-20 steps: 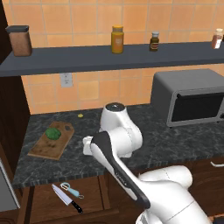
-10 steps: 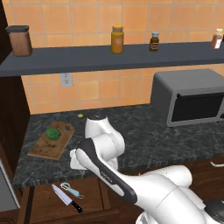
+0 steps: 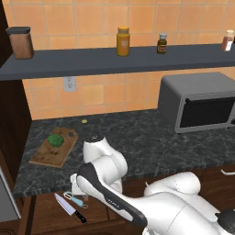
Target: Place the appropriate cutting tool for cutting the broccoli skin on the cutting board.
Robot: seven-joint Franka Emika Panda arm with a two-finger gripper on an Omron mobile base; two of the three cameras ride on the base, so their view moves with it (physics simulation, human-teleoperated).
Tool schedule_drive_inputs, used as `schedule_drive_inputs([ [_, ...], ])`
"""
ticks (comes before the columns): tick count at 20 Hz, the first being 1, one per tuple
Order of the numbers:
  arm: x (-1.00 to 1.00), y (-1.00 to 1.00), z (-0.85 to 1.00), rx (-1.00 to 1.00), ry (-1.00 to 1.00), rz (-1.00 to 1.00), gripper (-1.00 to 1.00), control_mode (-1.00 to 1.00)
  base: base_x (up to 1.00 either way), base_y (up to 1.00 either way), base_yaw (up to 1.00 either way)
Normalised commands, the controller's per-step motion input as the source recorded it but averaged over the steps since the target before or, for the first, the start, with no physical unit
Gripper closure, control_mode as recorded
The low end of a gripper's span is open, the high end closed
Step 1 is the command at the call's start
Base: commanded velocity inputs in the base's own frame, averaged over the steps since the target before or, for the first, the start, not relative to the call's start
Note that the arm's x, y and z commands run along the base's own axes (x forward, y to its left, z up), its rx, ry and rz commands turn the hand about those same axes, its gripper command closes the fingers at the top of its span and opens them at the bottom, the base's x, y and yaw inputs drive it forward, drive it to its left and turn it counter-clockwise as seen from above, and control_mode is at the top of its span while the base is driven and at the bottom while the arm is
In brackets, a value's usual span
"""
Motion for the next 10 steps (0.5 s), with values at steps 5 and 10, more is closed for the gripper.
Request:
schedule_drive_inputs([
  [5,-0.13,0.0,-0.44,-0.03,0.0,0.02,-1.0,-1.0,0.0,0.0,0.0],
  [10,-0.14,0.0,-0.4,-0.05,0.0,0.04,-1.0,-1.0,0.0,0.0,0.0],
])
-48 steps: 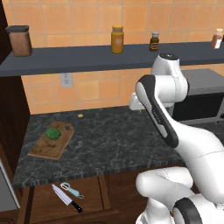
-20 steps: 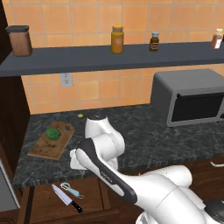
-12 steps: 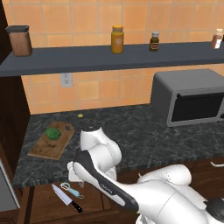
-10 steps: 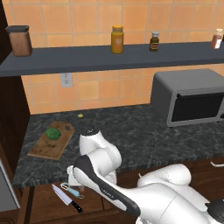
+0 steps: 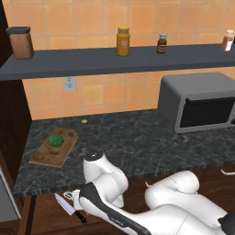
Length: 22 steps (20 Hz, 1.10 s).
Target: Place the appropriate cutting tool for cutting the broccoli skin on the cutting board.
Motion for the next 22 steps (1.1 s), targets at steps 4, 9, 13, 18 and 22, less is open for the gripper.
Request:
schedule_drive_inputs([
  [4,-0.05,0.0,-0.35,-0.06,0.0,0.06,-1.0,-1.0,0.0,0.0,0.0],
  [9,0.01,0.0,-0.18,-0.03,0.0,0.08,-1.0,-1.0,0.0,0.0,0.0],
  [13,0.04,0.03,-0.2,-0.02,0.0,0.08,-1.0,-1.0,0.0,0.0,0.0],
  [18,0.18,0.06,-0.07,0.0,0.0,0.04,-1.0,-1.0,0.0,0.0,0.0],
  [22,0.25,0.14,0.0,0.0,0.0,0.0,-1.0,-1.0,0.0,0.0,0.0],
])
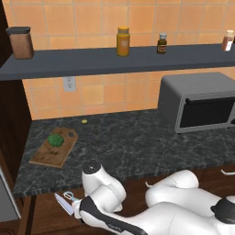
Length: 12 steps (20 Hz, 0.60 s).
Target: Place the appropriate cutting tool for cutting the broccoli skin on the cutting board.
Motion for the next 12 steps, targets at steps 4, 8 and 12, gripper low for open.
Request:
schedule_drive_inputs([
  [4,0.22,0.22,-0.05,0.0,0.0,0.0,-1.0,-1.0,0.0,0.0,0.0],
  [8,0.01,0.33,-0.22,0.0,0.0,0.0,-1.0,-1.0,0.0,0.0,0.0],
  [12,-0.04,0.21,-0.17,0.0,0.0,0.0,-1.0,-1.0,0.0,0.0,0.0],
])
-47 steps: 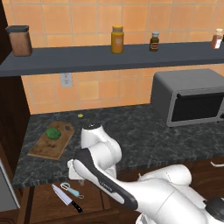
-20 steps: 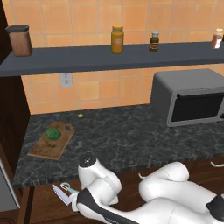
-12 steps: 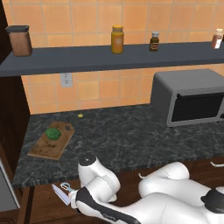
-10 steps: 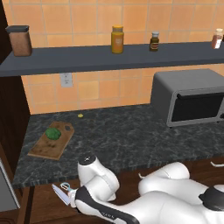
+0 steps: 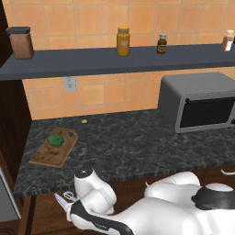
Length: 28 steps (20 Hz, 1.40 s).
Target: Place the appropriate cutting tool for cutting the broccoli skin on the cutting board.
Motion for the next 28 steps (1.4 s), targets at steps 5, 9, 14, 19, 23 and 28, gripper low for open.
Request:
schedule_drive_inputs([
  [5,-0.38,0.05,-0.06,0.0,0.0,0.0,-1.0,-1.0,0.0,0.0,0.0],
  [9,-0.53,0.0,-0.07,0.0,0.0,0.0,-1.0,-1.0,0.0,0.0,0.0],
  [14,-0.69,0.0,-0.03,0.0,0.0,0.0,-1.0,-1.0,0.0,0.0,0.0],
  [19,-0.66,0.0,-0.18,0.0,0.0,0.0,-1.0,-1.0,0.0,0.0,0.0],
  [23,0.03,-0.01,0.06,0.0,0.0,0.0,-1.0,-1.0,0.0,0.0,0.0],
  [28,0.3,-0.08,0.21,0.0,0.0,0.0,-1.0,-1.0,0.0,0.0,0.0],
])
